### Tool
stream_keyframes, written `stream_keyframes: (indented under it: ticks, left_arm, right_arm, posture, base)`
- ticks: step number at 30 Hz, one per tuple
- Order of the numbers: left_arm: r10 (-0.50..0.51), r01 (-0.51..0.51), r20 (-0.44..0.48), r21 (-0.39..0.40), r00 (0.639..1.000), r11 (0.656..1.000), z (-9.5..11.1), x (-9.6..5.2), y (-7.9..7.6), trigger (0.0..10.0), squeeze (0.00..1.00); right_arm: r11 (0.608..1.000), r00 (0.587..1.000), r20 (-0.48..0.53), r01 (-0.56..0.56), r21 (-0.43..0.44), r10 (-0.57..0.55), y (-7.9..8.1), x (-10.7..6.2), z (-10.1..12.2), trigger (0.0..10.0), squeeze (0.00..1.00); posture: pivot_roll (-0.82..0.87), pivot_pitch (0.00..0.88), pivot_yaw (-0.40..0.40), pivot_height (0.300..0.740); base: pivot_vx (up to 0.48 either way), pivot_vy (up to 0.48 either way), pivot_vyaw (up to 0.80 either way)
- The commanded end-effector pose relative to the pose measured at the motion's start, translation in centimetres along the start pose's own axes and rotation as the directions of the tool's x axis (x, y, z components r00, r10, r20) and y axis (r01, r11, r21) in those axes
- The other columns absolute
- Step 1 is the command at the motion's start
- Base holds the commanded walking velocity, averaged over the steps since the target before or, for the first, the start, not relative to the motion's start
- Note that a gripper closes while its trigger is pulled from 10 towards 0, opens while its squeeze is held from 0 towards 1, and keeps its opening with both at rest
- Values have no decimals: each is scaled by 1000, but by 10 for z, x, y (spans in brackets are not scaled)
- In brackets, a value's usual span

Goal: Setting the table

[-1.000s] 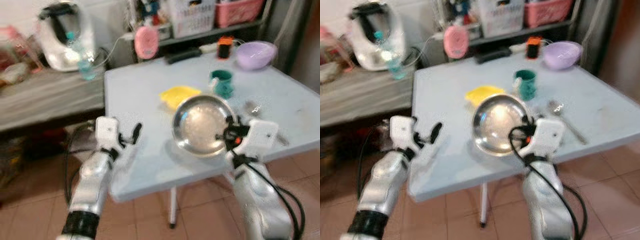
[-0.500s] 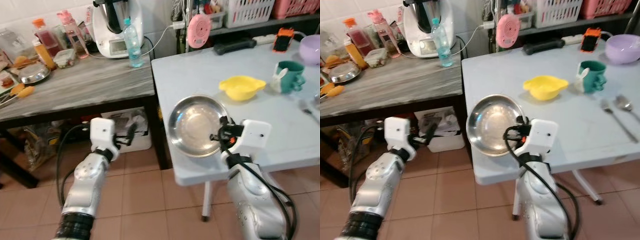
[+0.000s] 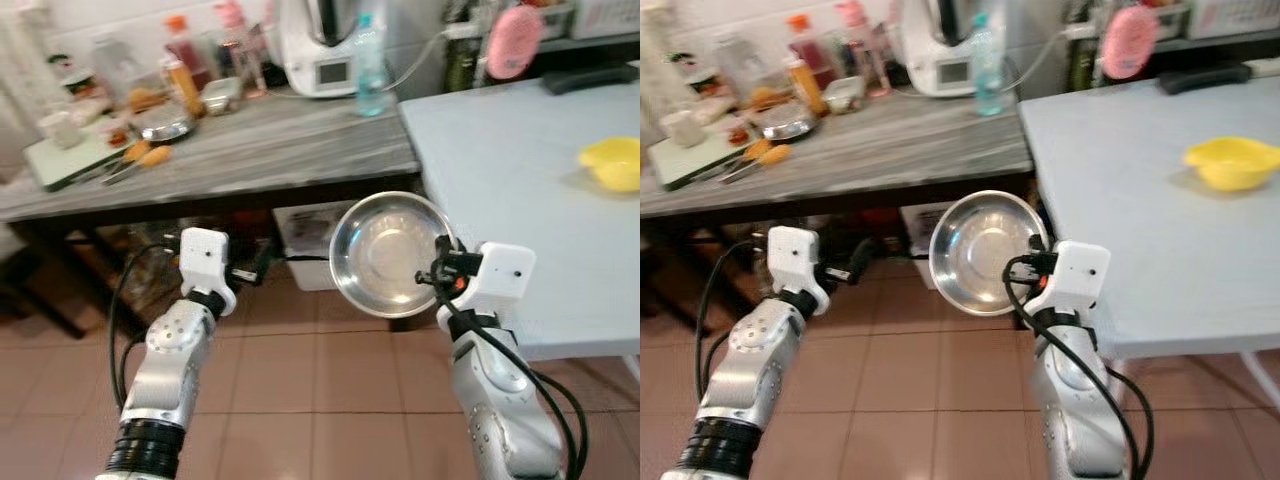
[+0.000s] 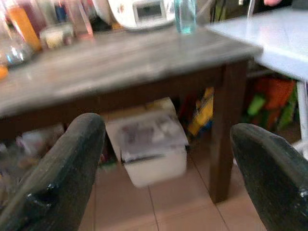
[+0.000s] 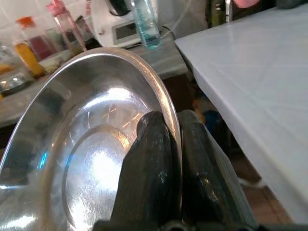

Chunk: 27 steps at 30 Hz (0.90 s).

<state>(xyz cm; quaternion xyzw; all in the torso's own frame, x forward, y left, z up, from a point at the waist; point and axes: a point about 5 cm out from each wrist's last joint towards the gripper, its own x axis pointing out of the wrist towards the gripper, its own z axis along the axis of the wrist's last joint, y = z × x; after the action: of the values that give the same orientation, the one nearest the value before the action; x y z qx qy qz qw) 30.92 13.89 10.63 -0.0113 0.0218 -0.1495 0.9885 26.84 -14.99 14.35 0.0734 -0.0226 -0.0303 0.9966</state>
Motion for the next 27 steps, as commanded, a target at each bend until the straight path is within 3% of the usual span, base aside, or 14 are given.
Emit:
stream_keyframes:
  ticks: [1,5,12,20,27]
  left_arm:
    - [13,-13,22,25,1000,1000,9,2,7,10000,0]
    - [25,-26,23,20,999,999,8,2,8,10000,0]
    - [45,-47,42,40,998,998,10,5,8,10000,0]
    - [93,-94,75,11,993,996,14,5,14,10000,0]
    - [126,-125,74,-13,989,992,11,1,22,10000,0]
  right_arm:
    - [999,998,41,-38,13,37,10,2,10,10000,0]
    - [999,998,41,-38,10,37,9,2,9,10000,0]
    - [999,998,37,-46,8,46,9,5,9,10000,0]
    - [999,998,55,-38,8,38,6,6,14,10000,0]
    - [992,991,53,121,-30,-119,-24,4,13,10000,0]
  posture:
    - [-83,0,141,740]
    - [-82,0,133,740]
    - [-83,0,121,740]
    - [-94,0,110,740]
    - [-98,0,100,740]
  base:
    - [0,480,0]
    - [0,351,0]
    - [0,0,0]
    - [0,0,0]
    - [0,0,0]
